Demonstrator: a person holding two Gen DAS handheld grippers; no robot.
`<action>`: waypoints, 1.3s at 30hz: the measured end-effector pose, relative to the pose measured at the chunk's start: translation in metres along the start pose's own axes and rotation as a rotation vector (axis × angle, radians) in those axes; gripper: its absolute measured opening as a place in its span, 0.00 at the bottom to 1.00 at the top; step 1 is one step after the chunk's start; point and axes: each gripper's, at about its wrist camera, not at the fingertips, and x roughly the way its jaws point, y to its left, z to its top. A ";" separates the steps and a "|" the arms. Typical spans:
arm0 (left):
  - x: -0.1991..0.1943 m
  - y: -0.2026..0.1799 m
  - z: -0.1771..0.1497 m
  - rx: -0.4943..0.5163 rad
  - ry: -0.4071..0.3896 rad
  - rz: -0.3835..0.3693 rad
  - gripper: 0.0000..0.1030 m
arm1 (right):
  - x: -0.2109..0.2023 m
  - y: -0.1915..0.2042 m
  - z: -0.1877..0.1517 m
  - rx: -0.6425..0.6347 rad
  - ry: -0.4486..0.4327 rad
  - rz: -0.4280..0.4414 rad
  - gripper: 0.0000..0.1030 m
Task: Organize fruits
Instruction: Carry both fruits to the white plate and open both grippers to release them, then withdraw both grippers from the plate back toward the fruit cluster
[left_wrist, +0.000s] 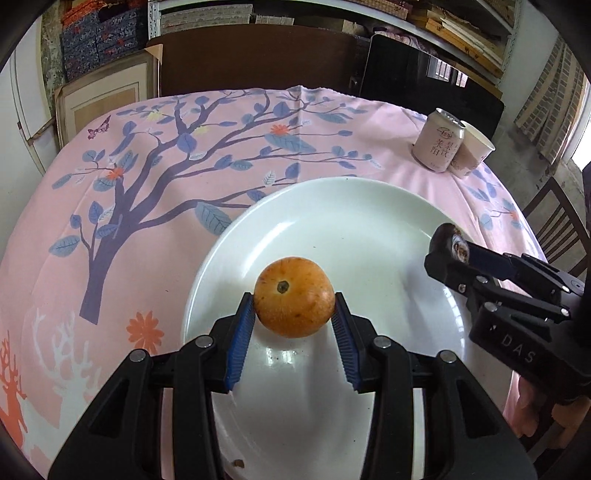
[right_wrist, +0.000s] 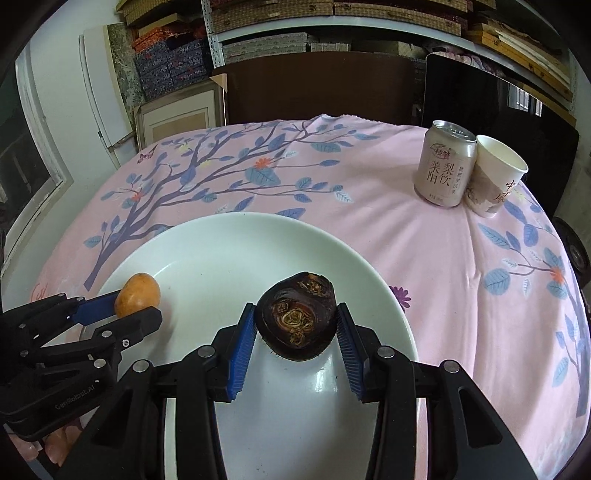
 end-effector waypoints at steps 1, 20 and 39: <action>0.002 0.001 0.001 -0.011 0.005 -0.013 0.40 | 0.001 0.001 -0.001 -0.007 0.004 0.000 0.52; -0.077 -0.012 -0.033 0.031 -0.104 0.015 0.82 | -0.096 -0.016 -0.056 0.080 -0.103 0.016 0.62; -0.202 -0.023 -0.202 0.162 -0.254 0.051 0.89 | -0.185 0.006 -0.221 0.072 -0.122 0.066 0.74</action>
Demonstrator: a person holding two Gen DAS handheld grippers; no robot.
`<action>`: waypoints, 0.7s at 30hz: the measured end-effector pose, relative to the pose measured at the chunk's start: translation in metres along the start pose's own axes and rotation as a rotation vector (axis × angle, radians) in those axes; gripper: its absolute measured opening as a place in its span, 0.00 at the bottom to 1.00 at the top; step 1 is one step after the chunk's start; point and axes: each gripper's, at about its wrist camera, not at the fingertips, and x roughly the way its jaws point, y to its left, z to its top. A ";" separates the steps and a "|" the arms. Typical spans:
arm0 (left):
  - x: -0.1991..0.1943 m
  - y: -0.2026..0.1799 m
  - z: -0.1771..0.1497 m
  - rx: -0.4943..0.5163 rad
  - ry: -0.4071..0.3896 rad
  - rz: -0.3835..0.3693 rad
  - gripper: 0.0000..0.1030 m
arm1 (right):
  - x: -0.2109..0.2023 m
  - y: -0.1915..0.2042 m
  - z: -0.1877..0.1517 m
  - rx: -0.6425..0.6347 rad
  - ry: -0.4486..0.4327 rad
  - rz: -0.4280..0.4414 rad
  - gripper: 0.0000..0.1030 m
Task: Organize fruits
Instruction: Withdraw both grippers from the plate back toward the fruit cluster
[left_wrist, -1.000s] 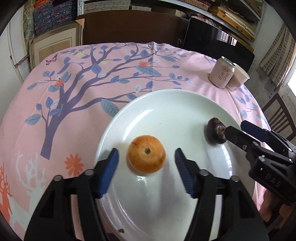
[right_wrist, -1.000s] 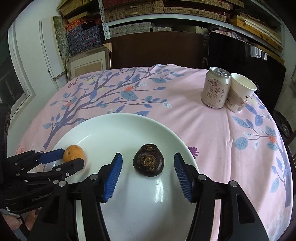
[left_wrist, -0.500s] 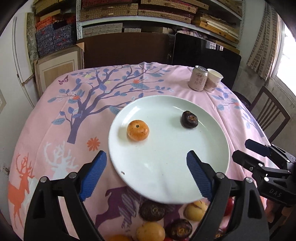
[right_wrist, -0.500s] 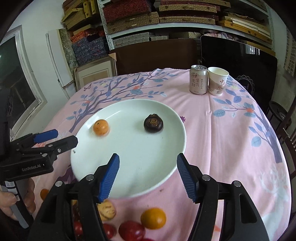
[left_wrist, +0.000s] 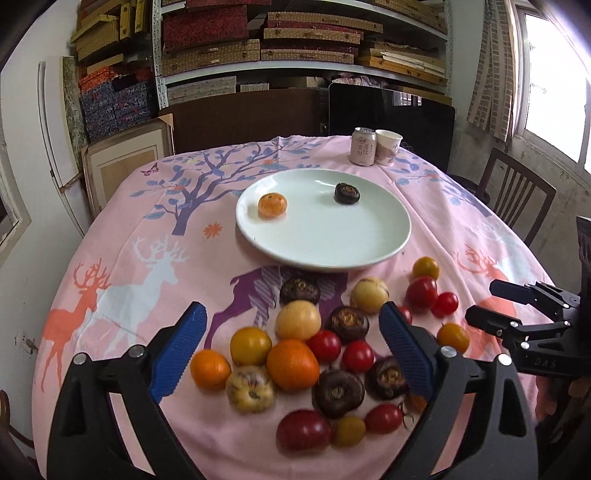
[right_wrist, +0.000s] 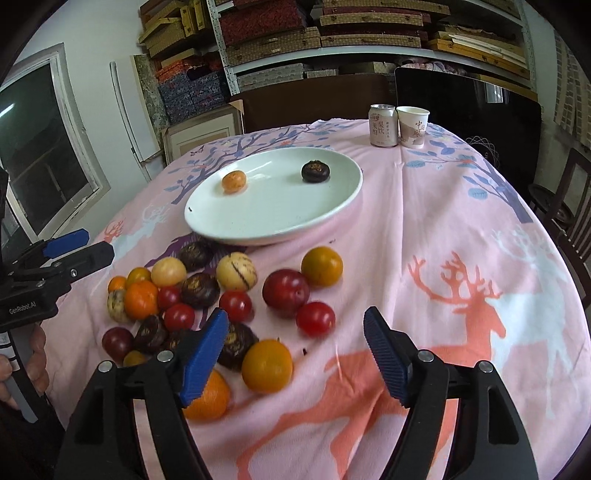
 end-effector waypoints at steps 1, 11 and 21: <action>-0.005 0.001 -0.012 0.003 0.005 0.004 0.89 | -0.002 -0.001 -0.006 0.005 0.001 0.004 0.74; -0.013 0.013 -0.079 0.020 0.073 0.040 0.89 | 0.007 -0.021 -0.043 0.097 0.035 0.019 0.75; 0.008 -0.001 -0.080 0.056 0.090 0.059 0.89 | 0.006 -0.029 -0.046 0.151 0.022 0.071 0.75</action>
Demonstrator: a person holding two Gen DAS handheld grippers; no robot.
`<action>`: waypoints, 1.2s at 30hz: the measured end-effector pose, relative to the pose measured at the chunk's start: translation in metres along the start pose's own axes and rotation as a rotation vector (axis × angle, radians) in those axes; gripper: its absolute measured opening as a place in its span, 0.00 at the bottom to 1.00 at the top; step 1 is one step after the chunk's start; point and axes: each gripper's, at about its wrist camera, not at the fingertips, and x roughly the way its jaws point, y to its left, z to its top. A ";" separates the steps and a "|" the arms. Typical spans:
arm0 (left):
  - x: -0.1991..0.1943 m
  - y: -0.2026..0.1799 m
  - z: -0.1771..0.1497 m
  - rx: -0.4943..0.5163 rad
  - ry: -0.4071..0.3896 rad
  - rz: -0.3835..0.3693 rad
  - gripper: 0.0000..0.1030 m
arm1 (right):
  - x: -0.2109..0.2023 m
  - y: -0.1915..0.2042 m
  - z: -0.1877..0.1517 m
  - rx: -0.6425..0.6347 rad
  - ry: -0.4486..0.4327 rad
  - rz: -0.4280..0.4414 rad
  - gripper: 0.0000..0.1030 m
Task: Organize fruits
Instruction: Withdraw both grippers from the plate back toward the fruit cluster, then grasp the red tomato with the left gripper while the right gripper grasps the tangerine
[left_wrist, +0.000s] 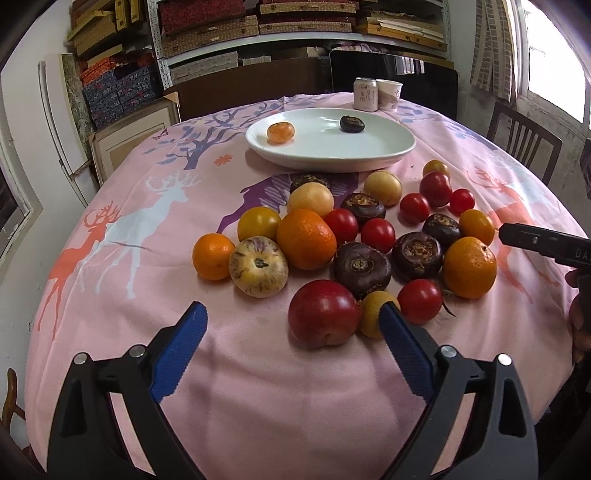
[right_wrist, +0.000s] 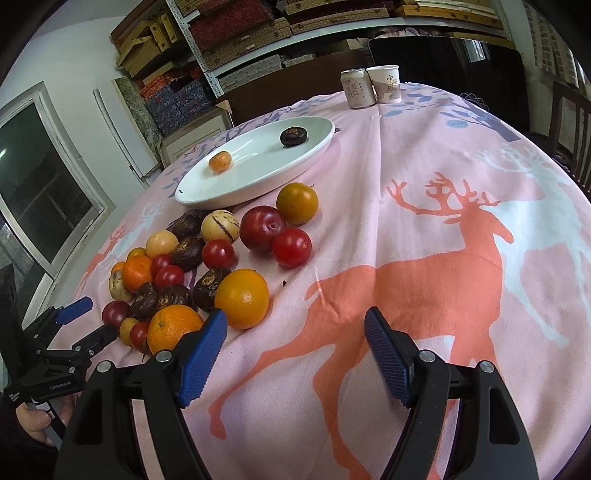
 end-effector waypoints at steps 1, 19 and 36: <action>0.001 0.000 0.000 -0.004 -0.004 -0.006 0.89 | 0.000 0.000 0.000 -0.001 -0.001 0.002 0.75; 0.009 0.023 -0.003 -0.147 0.038 -0.165 0.65 | -0.002 0.001 0.000 0.001 -0.010 0.009 0.75; 0.024 0.027 -0.002 -0.227 0.067 -0.386 0.43 | -0.004 -0.001 -0.003 0.009 -0.015 0.022 0.75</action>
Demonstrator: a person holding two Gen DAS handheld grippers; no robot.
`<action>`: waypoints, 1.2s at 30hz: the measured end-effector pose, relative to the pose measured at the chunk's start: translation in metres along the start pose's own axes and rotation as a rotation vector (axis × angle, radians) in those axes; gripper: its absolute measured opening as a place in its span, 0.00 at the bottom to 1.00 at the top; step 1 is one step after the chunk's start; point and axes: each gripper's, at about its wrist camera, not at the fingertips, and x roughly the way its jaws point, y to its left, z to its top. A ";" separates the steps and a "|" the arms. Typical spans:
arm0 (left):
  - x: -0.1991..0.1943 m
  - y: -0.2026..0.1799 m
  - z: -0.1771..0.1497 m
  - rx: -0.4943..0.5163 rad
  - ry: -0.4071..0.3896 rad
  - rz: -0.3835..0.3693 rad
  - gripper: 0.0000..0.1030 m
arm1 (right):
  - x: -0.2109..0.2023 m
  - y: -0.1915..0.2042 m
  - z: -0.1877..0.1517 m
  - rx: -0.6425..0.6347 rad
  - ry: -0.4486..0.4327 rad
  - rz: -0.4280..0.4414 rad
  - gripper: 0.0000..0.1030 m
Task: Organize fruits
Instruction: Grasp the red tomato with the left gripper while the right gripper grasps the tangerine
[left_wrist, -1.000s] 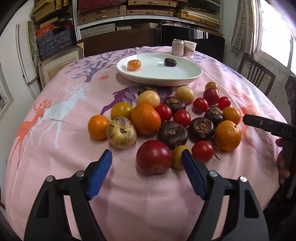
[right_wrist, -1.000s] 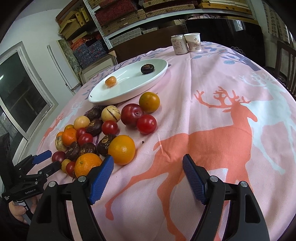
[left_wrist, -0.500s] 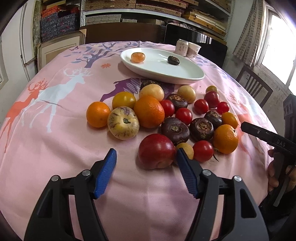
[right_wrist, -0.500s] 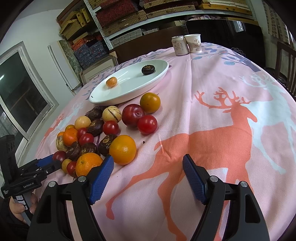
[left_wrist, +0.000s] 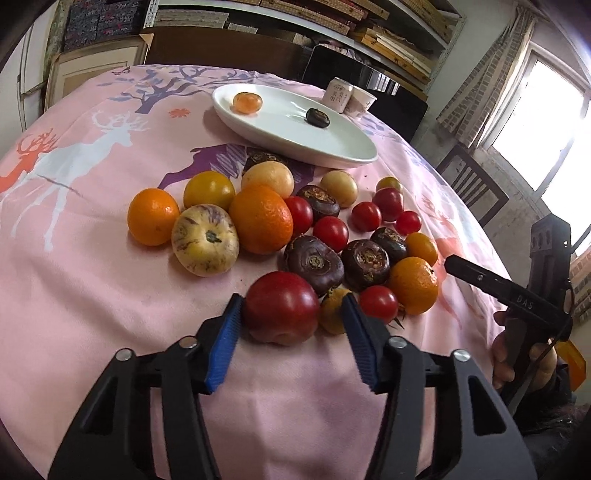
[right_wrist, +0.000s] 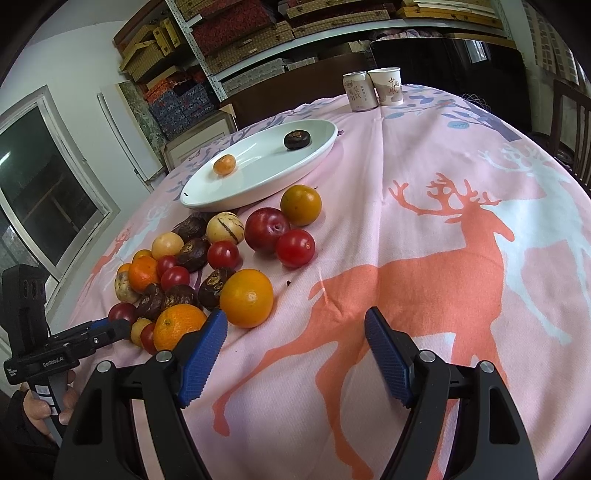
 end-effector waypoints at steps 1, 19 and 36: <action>-0.001 0.003 0.000 -0.008 0.004 0.001 0.39 | 0.000 0.000 0.000 0.000 0.001 0.000 0.75; -0.002 -0.002 -0.006 0.031 -0.003 0.059 0.39 | 0.001 -0.001 0.001 0.005 0.001 0.003 0.75; 0.008 -0.028 -0.011 0.242 -0.008 0.279 0.39 | 0.003 -0.002 0.001 0.007 0.011 0.006 0.75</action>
